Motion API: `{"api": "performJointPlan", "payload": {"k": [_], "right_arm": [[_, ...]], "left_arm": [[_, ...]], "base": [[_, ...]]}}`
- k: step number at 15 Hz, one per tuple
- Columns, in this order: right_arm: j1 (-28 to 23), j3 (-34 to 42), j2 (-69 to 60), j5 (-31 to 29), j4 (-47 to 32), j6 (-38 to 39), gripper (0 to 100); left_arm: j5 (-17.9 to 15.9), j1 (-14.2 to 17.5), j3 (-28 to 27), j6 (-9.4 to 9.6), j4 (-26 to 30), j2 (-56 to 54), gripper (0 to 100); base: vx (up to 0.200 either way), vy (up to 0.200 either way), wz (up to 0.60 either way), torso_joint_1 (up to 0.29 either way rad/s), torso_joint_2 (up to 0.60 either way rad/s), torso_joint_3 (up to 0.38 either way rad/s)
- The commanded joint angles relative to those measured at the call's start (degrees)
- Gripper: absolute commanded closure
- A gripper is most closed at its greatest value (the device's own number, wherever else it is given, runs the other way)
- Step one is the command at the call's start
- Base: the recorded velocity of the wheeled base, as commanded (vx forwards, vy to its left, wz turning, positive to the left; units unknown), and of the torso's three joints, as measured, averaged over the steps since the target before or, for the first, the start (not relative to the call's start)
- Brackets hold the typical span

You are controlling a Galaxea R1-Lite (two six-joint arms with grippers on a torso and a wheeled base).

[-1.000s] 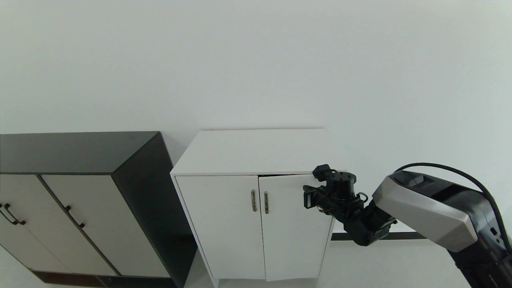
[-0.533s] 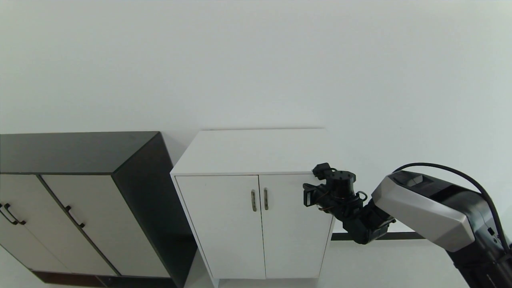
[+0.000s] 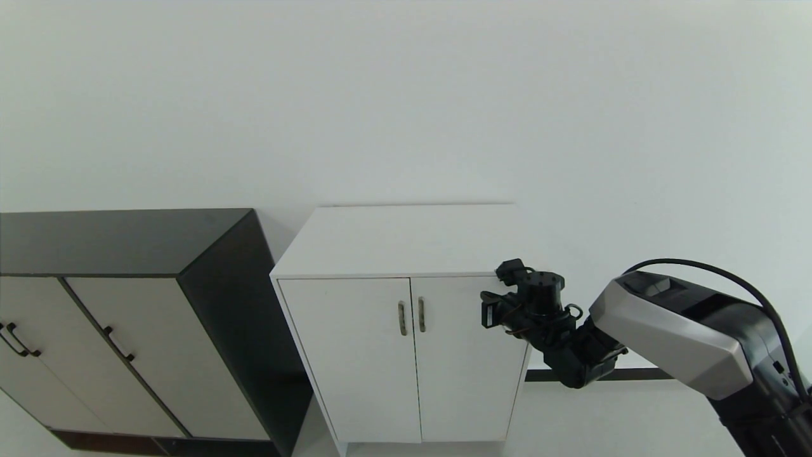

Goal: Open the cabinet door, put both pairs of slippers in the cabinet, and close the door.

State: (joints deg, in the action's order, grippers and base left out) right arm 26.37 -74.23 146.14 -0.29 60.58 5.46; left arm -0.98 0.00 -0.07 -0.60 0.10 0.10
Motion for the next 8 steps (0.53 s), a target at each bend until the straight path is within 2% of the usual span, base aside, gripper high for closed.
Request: {"api": "performJointPlan", "payload": {"k": [1, 6, 8], "right_arm": [[0.88, 1.98, -1.65, -0.15, 1.74, -0.1, 100], [5.01, 17.63, -11.93, -0.32, 10.62, -0.36, 100], [6.33, 29.67, -18.26, -1.73, 17.47, -0.98, 100]], "left_arm": [[0.01, 0.0, -0.01, -0.02, -0.01, 0.08, 100], [0.01, 0.0, -0.01, -0.02, -0.01, 0.08, 100], [0.01, 0.09, 0.07, -0.02, -0.01, 0.08, 100]], "base": [[0.0, 0.0, 0.0, 0.0, 0.0, 0.0], [0.0, 0.0, 0.0, 0.0, 0.0, 0.0], [0.0, 0.0, 0.0, 0.0, 0.0, 0.0]]}}
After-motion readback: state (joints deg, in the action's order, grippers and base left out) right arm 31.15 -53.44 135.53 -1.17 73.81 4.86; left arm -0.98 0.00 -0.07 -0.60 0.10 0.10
